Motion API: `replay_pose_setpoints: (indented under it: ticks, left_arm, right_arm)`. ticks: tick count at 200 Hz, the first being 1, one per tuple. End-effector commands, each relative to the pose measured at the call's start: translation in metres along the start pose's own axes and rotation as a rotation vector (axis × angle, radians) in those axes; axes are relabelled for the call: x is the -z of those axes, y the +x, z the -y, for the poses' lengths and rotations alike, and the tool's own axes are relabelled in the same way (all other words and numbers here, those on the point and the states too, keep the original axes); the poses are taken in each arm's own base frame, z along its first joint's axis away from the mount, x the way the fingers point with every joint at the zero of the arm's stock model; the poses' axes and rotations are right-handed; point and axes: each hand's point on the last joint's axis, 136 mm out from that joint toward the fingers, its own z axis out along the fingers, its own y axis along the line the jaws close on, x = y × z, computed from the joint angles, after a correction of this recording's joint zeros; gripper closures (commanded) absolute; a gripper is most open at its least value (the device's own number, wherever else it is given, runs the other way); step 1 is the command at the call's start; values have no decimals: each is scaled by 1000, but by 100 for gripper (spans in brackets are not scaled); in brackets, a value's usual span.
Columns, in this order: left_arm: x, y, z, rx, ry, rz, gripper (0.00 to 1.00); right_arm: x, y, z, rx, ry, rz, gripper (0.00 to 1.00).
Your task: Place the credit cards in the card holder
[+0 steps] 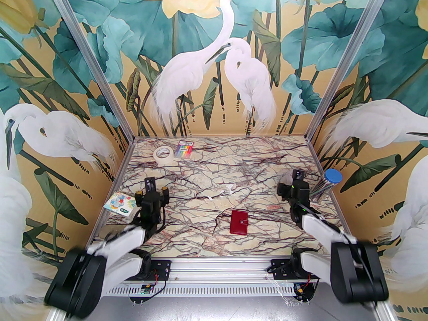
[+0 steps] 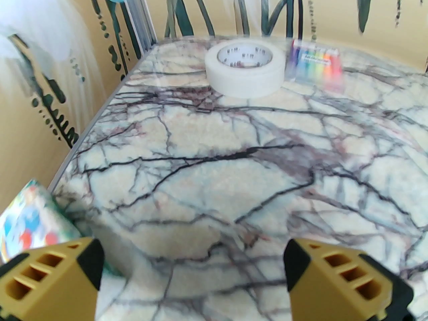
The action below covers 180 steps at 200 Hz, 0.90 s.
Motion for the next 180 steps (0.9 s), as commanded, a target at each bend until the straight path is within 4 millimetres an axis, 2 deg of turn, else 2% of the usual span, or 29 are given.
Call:
replay_pose_setpoints:
  ticks: [1, 19, 29, 36, 42, 50, 64, 76, 85, 99, 101, 103, 106, 180]
  left_arm:
    - [-17, -52, 10, 62, 70, 156, 5]
    - [-28, -59, 8, 94, 79, 190, 4]
    - [-34, -61, 11, 102, 103, 183, 5]
    - [-36, -59, 16, 112, 143, 188, 4]
    - [-39, -55, 19, 111, 163, 213, 5]
    - [-42, -54, 13, 126, 141, 265, 5]
    - [-49, -41, 9, 158, 136, 208, 4]
    - [-55, -43, 16, 140, 167, 196, 5]
    - [-59, -40, 15, 158, 183, 160, 7]
    - [-60, -41, 14, 160, 189, 164, 1]
    - [-59, -41, 14, 161, 191, 164, 1]
    - [-59, -41, 14, 162, 191, 165, 1]
    - [-59, -42, 14, 162, 190, 169, 0]
    - [-57, -42, 13, 159, 191, 178, 0]
  right_arm:
    - [-5, -63, -3, -15, -7, 239, 19]
    - [-13, -69, -9, -40, -49, 268, 20]
    - [-19, -60, -17, -20, -92, 279, 21]
    - [-24, -51, -19, -19, -96, 286, 21]
    - [-24, -52, -18, -23, -92, 326, 21]
    - [-25, -45, -21, -9, -99, 287, 22]
    - [-25, -49, -22, -3, -96, 303, 23]
    - [-34, -49, -17, -18, -63, 244, 21]
    - [-33, -49, -17, -23, -70, 247, 19]
    - [-34, -49, -17, -24, -71, 245, 19]
    - [-34, -49, -17, -24, -72, 244, 14]
    - [-34, -49, -17, -24, -72, 244, 3]
    - [-34, -49, -17, -23, -71, 244, 0]
    - [-33, -49, -18, -21, -73, 248, 1]
